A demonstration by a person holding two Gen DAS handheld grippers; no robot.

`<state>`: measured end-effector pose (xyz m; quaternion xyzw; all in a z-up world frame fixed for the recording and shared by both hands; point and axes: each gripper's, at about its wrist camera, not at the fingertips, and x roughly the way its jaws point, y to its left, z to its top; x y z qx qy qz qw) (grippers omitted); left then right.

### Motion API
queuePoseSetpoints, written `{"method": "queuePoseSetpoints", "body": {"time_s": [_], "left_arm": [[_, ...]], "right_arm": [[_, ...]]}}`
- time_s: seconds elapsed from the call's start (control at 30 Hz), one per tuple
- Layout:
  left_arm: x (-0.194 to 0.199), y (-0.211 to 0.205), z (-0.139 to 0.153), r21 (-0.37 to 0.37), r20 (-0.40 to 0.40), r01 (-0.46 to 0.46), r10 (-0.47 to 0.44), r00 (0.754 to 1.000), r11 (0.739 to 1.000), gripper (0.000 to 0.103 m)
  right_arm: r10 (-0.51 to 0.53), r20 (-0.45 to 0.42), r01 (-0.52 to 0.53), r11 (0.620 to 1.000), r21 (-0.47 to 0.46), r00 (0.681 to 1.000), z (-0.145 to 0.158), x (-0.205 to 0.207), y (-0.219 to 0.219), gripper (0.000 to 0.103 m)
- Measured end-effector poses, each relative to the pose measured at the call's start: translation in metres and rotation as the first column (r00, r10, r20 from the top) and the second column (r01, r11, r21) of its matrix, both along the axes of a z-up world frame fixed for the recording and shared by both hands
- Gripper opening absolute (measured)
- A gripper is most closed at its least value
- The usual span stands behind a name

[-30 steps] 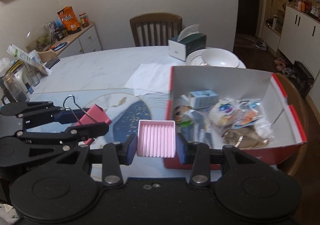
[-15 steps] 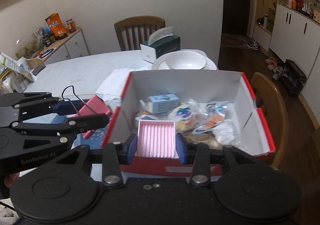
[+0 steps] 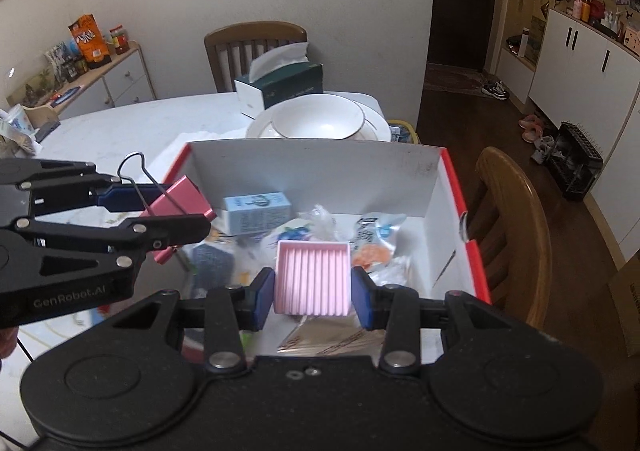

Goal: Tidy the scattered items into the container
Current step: 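Carry the pink clip and pink tray over the red box with both tools, then lower both tools into the box and open them to drop clip and tray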

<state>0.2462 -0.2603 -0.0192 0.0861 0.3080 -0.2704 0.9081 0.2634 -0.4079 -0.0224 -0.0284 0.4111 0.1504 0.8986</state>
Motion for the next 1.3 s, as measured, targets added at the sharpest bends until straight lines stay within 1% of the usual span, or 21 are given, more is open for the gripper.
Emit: {"method": "queuePoseSetpoints", "body": {"time_s": [0.17, 0.3, 0.43, 0.63, 0.87, 1.07, 1.2, 1.3], "left_arm": [[0.028, -0.011, -0.007, 0.017, -0.042, -0.003, 0.004, 0.999, 1.0, 0.031], [0.048, -0.022, -0.014, 0.055, -0.054, -0.001, 0.004, 0.999, 0.999, 0.031], [0.064, -0.032, -0.022, 0.087, -0.066, 0.002, 0.004, 0.998, 0.996, 0.031], [0.083, -0.039, -0.038, 0.117, -0.115, 0.001, 0.012, 0.993, 0.993, 0.031], [0.093, -0.042, -0.054, 0.151, -0.165, 0.011, 0.015, 0.986, 0.988, 0.031], [0.099, -0.045, -0.059, 0.166, -0.208, 0.026, 0.009, 0.978, 0.986, 0.031], [0.104, -0.046, -0.064, 0.179, -0.255, 0.036, 0.011, 0.967, 0.983, 0.031], [0.108, -0.045, -0.067, 0.17, -0.291, 0.034, 0.017, 0.957, 0.985, 0.031]], "right_arm": [[0.008, -0.034, -0.009, 1.0, -0.023, 0.999, -0.011, 0.024, -0.001, 0.04], [0.015, -0.038, -0.016, 0.999, -0.044, 0.999, -0.02, 0.04, 0.002, 0.04], [0.023, -0.048, -0.026, 0.998, -0.058, 0.999, -0.03, 0.049, 0.005, 0.04], [0.064, -0.064, -0.07, 0.994, -0.089, 0.996, -0.041, 0.057, 0.012, 0.04], [0.097, -0.091, -0.108, 0.987, -0.119, 0.991, -0.051, 0.062, 0.016, 0.04], [0.11, -0.111, -0.124, 0.984, -0.126, 0.988, -0.057, 0.065, 0.016, 0.04], [0.105, -0.129, -0.122, 0.984, -0.13, 0.986, -0.063, 0.069, 0.015, 0.04], [0.104, -0.137, -0.122, 0.984, -0.126, 0.985, -0.064, 0.069, 0.015, 0.04]]}}
